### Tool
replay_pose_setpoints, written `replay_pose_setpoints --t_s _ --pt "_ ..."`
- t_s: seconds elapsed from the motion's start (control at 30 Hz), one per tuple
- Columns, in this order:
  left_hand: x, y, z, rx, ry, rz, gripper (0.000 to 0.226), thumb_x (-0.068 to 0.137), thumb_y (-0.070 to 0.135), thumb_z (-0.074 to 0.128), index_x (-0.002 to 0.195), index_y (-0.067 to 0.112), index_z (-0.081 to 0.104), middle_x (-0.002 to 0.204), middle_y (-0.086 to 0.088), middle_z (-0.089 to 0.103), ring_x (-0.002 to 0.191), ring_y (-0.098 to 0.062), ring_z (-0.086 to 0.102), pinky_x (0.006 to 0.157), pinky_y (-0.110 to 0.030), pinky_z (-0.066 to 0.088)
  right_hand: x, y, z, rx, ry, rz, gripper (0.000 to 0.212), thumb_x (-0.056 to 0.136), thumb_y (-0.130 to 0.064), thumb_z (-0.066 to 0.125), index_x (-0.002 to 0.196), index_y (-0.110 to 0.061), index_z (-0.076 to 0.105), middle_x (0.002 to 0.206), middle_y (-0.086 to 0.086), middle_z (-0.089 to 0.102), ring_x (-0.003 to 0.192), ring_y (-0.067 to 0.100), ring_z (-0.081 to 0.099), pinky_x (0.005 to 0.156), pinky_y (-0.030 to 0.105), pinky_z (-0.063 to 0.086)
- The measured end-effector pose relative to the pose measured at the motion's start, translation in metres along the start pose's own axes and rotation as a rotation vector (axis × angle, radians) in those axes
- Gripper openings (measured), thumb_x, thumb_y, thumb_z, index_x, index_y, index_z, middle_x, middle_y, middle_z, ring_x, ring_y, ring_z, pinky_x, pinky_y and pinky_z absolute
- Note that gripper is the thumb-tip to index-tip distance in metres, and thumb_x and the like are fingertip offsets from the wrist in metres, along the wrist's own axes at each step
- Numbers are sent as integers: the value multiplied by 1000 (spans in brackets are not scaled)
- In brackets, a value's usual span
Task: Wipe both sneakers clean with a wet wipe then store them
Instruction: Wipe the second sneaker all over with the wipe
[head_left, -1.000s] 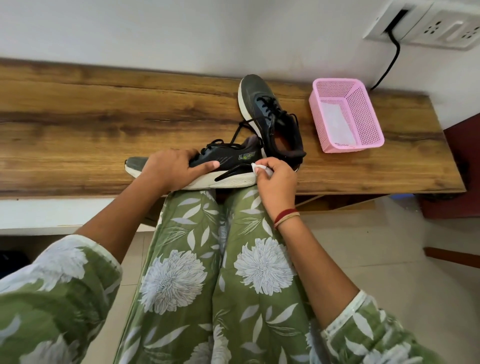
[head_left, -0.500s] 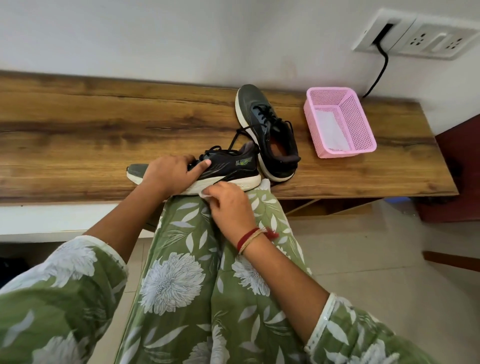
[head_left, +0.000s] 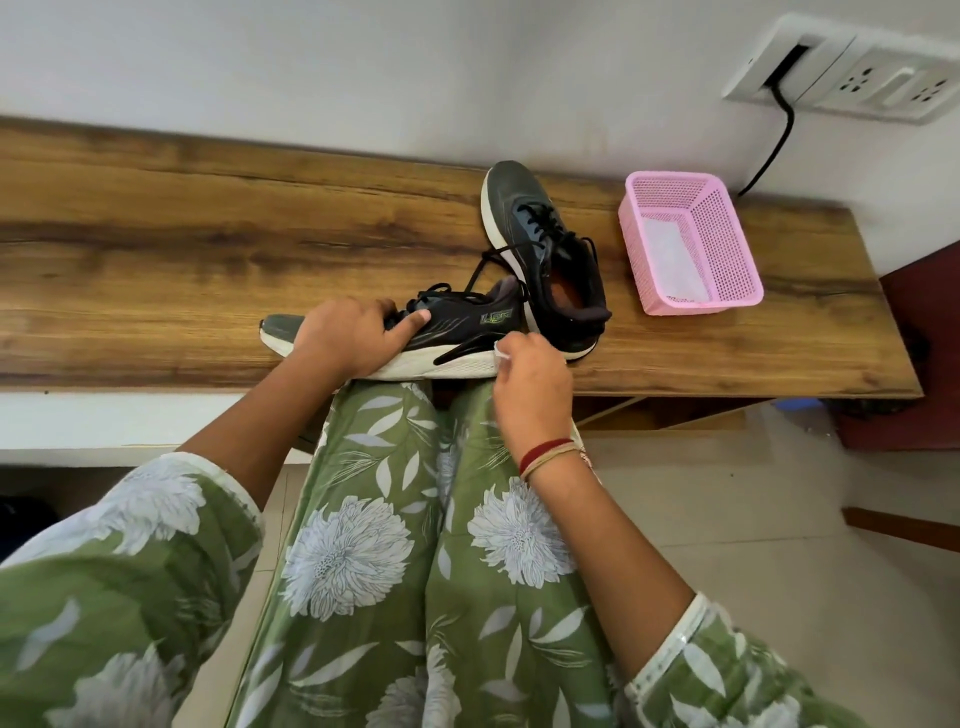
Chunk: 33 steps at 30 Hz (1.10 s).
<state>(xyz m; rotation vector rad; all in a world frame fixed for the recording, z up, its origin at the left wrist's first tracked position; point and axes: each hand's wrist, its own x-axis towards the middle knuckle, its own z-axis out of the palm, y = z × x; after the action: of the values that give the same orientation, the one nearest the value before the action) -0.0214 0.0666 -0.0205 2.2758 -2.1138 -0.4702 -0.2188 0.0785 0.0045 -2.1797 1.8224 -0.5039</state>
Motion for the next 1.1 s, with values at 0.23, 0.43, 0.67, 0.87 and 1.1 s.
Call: replay_pose_setpoints --t_s 0.23,0.43,0.67,0.87,1.1 --pt "2 1 -4 -16 -26 -27 79 87 72 16 118 14 60 101 -18 66 97 -35 60 67 -35 41 -15 -28 18 -78 67 -151 15 71 -2 72 81 -10 63 73 8 59 63 25 58 52 28 45" --pt "6 3 -11 15 -49 -23 95 74 79 8 123 14 59 103 -19 66 97 -35 60 67 -34 41 4 1 -8 528 39 170 13 85 -12 63 95 -13 70 92 3 68 83 13 61 74 23 50" --pt "9 1 -11 9 -86 -54 100 71 82 4 128 16 55 111 -19 64 103 -36 58 75 -38 45 14 10 -10 144 -60 169 16 86 -11 55 98 -15 65 100 5 62 90 21 57 74 27 37" --pt "14 -1 -9 11 -123 -52 103 70 83 2 123 15 58 106 -17 65 98 -34 59 73 -37 44 3 -16 1 -72 10 -8 13 83 -4 59 94 -8 64 91 12 61 80 30 60 66 35 45" --pt "10 1 -6 47 -123 -73 90 80 78 9 124 16 57 108 -19 65 101 -34 59 69 -35 39 -13 -39 14 197 -86 -183 10 77 -4 66 85 -9 68 80 7 64 72 21 60 62 28 45"
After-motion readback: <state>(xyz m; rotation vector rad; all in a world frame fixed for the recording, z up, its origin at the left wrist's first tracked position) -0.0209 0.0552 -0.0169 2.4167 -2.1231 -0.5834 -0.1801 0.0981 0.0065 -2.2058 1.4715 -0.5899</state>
